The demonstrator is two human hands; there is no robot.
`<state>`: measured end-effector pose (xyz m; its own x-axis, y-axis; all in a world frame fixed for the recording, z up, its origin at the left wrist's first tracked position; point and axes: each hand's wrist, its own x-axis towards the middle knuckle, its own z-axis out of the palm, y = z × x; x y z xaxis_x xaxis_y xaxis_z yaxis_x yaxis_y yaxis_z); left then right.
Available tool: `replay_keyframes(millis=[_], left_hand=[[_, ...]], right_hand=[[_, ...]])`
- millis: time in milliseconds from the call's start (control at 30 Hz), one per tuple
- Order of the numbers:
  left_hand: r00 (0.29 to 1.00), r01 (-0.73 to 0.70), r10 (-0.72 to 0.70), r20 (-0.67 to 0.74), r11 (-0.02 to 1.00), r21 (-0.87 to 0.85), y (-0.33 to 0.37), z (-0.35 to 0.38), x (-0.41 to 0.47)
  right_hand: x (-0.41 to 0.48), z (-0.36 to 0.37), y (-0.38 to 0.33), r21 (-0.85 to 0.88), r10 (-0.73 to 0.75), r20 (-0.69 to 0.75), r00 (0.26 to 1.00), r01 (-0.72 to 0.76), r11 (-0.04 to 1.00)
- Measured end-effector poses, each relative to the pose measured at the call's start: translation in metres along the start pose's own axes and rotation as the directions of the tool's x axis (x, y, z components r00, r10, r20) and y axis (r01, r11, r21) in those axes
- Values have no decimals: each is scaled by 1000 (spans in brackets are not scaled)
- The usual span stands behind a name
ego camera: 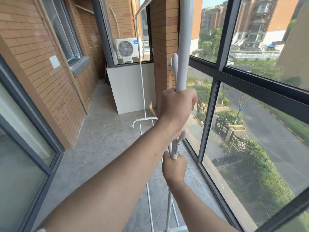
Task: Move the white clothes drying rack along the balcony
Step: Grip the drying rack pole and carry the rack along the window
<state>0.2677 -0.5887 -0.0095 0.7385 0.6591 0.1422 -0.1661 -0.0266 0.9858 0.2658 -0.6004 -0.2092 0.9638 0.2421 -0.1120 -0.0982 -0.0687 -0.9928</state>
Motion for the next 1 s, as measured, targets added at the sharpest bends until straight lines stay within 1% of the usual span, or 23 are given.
replay_keyframes(millis=[133,367,700,1000], left_hand=[[1000,7,-7,-5,1000,20,6,17,-20],[999,28,-28,-21,1000,4,5,41,-51],[998,13,-14,-67,1000,-20,14,66,-95],[998,24,-24,-53,1000,-5,13,76,-131]], right_hand=[[-11,-23,1,-23,-40,-22,999,40,999],[-27,-60,9,-32,-40,-18,999,40,999],[-49,-103,13,-41,-68,26,997,69,997],[-79,-130,17,-40,-49,15,999,50,998]])
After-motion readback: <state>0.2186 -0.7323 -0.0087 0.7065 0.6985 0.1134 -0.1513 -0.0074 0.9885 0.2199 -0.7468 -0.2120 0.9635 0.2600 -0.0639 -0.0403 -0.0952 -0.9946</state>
